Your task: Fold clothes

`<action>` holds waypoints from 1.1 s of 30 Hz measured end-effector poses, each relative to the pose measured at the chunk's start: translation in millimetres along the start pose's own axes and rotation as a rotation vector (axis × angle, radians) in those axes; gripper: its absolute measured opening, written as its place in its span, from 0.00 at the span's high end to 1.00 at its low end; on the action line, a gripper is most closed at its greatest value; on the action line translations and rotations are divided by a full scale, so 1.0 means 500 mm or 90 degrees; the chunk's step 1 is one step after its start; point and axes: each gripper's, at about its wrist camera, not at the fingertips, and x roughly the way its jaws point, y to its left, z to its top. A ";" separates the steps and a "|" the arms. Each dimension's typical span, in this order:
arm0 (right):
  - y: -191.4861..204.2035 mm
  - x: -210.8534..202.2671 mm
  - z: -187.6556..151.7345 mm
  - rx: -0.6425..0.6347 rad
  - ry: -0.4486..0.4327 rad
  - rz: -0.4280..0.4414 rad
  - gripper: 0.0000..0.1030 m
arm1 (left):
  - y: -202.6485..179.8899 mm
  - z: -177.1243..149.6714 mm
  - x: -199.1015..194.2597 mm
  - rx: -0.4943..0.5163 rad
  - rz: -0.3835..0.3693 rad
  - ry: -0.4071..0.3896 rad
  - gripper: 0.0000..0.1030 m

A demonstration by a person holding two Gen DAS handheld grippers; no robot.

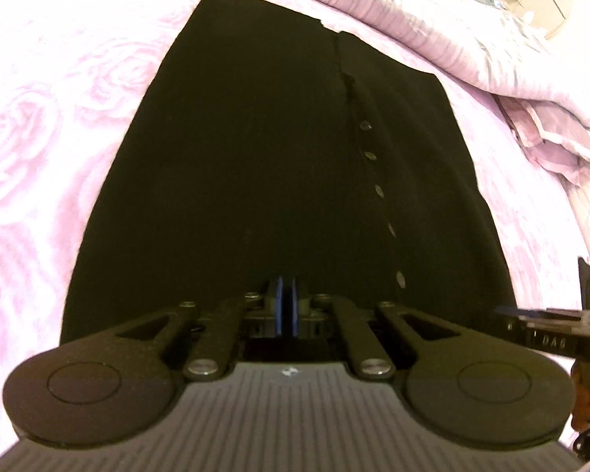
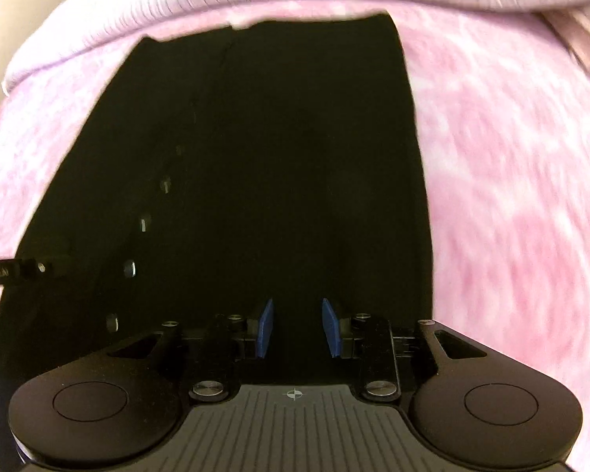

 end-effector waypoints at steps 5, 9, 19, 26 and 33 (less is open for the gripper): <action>0.019 -0.044 -0.109 0.007 0.014 -0.037 0.69 | 0.020 -0.071 -0.055 0.012 0.002 0.002 0.98; 0.043 -0.090 -0.210 0.027 0.057 -0.075 0.69 | 0.042 -0.135 -0.115 0.030 0.011 0.026 0.98; 0.099 -0.141 -0.211 0.029 -0.010 -0.094 0.69 | 0.007 -0.130 -0.165 0.089 -0.021 -0.053 0.97; 0.063 -0.057 -0.170 0.019 -0.086 -0.095 0.69 | -0.047 -0.166 -0.076 0.188 0.000 -0.108 0.95; 0.075 -0.110 -0.350 -0.032 -0.176 -0.097 0.69 | 0.007 -0.297 -0.146 0.199 0.029 -0.154 0.93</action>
